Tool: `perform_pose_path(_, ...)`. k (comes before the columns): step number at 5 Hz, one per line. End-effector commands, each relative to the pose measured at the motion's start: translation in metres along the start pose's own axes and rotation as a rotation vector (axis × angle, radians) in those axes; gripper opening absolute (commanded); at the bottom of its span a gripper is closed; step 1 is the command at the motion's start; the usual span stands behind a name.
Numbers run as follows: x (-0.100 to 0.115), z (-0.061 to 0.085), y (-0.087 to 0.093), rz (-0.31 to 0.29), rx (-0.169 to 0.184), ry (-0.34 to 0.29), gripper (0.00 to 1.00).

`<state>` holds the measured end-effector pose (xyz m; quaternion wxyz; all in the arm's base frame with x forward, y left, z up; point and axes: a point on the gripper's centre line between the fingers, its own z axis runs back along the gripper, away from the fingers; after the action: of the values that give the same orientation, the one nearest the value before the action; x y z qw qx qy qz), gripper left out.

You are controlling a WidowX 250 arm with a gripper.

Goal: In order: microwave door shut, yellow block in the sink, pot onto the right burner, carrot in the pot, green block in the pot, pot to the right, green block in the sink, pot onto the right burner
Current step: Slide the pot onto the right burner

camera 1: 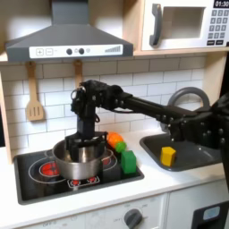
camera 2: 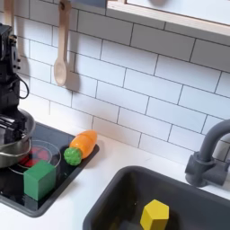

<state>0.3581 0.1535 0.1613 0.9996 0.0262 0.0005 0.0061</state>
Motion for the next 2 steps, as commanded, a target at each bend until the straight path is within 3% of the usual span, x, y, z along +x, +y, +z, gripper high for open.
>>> perform_pose_path(1, 0.0023, -0.0021, -0.0151, -0.022, -0.007, 0.006, 1.0)
perform_pose_path(2, 0.0031, -0.0034, -0.0199, -0.034, -0.005, 0.011, 1.0)
